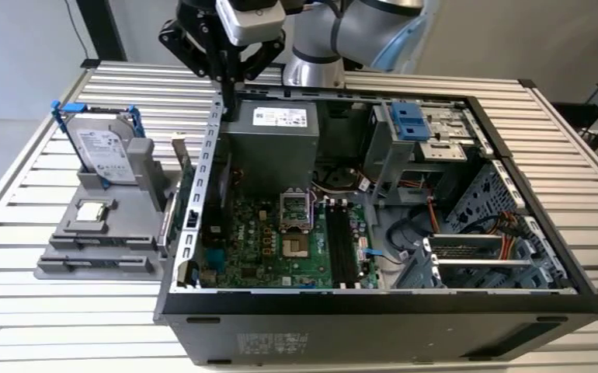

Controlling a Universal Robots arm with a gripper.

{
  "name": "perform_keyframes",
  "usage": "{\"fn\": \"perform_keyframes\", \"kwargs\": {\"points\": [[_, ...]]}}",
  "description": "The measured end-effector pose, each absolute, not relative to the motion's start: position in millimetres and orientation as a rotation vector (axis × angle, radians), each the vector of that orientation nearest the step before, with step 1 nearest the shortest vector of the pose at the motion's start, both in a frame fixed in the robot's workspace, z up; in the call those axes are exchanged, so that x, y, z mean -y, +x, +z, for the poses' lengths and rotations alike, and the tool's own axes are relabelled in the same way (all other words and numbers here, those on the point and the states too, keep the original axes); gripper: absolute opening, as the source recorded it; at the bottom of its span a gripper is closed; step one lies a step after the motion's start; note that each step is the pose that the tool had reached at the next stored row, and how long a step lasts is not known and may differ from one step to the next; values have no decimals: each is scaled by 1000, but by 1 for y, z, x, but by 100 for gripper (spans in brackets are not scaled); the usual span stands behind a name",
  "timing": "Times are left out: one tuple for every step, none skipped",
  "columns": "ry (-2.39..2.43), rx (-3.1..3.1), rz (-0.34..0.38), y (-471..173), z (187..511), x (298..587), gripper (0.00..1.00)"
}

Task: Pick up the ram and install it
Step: 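Reach for the ram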

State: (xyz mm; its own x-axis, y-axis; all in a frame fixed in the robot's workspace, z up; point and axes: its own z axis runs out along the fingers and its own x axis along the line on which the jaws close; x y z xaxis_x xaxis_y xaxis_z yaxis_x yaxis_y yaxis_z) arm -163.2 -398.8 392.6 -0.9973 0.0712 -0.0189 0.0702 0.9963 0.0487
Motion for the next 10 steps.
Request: {"fn": "perform_keyframes", "kwargs": {"points": [[110, -3118, 75, -165, 393, 399, 0], [110, -3118, 75, -166, 393, 399, 0], [110, -3118, 75, -168, 393, 399, 0], [110, -3118, 75, -169, 393, 399, 0], [110, -3118, 75, -171, 393, 399, 0], [110, -3118, 75, -172, 393, 399, 0], [110, -3118, 75, -174, 393, 399, 0], [110, -3118, 75, -175, 393, 399, 0], [110, -3118, 75, -176, 393, 399, 0], [110, -3118, 75, -178, 393, 399, 0]]}}
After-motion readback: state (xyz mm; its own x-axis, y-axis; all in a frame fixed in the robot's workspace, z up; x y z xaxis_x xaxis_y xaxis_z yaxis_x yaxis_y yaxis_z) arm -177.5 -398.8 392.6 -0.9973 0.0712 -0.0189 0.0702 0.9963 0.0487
